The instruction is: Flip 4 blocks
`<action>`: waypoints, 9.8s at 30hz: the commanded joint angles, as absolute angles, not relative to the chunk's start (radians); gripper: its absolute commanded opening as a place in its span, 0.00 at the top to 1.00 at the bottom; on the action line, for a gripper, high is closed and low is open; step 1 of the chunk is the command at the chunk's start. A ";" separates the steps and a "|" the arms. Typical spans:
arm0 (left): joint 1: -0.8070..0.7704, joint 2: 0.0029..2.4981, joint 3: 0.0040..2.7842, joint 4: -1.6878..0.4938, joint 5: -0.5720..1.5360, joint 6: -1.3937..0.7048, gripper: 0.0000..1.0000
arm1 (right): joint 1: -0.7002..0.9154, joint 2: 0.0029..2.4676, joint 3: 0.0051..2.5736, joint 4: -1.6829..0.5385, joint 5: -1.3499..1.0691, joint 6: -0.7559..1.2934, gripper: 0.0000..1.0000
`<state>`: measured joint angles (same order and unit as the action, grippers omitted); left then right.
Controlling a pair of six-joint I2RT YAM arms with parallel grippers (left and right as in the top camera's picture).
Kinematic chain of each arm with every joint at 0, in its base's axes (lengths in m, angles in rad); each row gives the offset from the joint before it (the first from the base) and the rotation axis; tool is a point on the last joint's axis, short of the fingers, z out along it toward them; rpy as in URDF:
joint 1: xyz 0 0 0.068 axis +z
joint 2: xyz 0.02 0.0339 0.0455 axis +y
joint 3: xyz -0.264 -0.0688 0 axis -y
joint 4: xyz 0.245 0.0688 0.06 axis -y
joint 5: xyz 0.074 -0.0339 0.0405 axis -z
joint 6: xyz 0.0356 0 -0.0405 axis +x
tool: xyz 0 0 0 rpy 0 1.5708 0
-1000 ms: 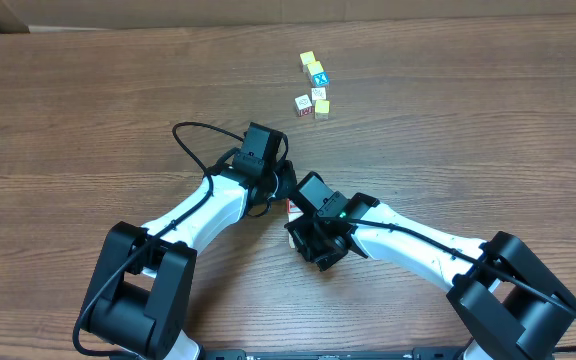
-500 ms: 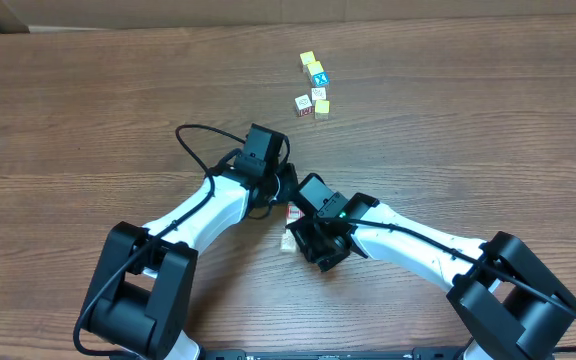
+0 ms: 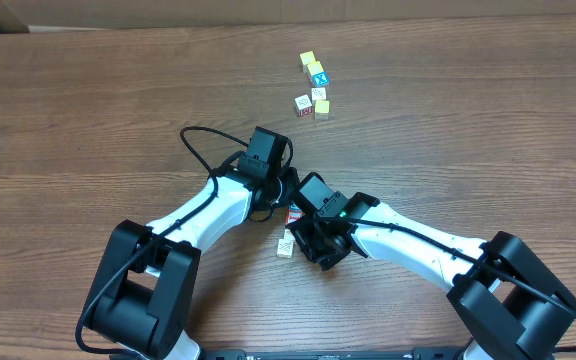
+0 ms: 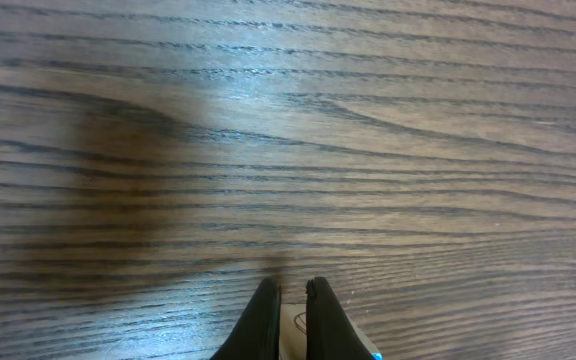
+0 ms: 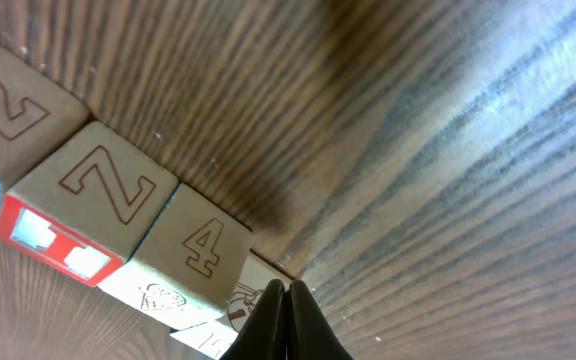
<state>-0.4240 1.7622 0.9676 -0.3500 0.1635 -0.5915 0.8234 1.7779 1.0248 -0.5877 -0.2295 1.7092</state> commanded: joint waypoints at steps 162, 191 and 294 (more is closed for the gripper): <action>-0.382 2.042 1.358 -0.758 0.286 -0.065 0.96 | 1.059 1.803 1.111 -0.699 0.006 1.444 0.96; -0.382 2.055 1.359 -0.777 0.315 0.001 0.96 | 1.059 1.805 1.053 -0.595 0.052 1.504 0.96; -0.147 1.985 1.617 -1.023 0.094 -0.330 0.54 | 1.009 1.919 1.335 -0.910 0.158 0.908 0.44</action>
<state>-0.1463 2.0026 1.6249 -1.0245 0.1143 -0.3161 1.0031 1.9041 1.3262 -0.9157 0.1123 0.9169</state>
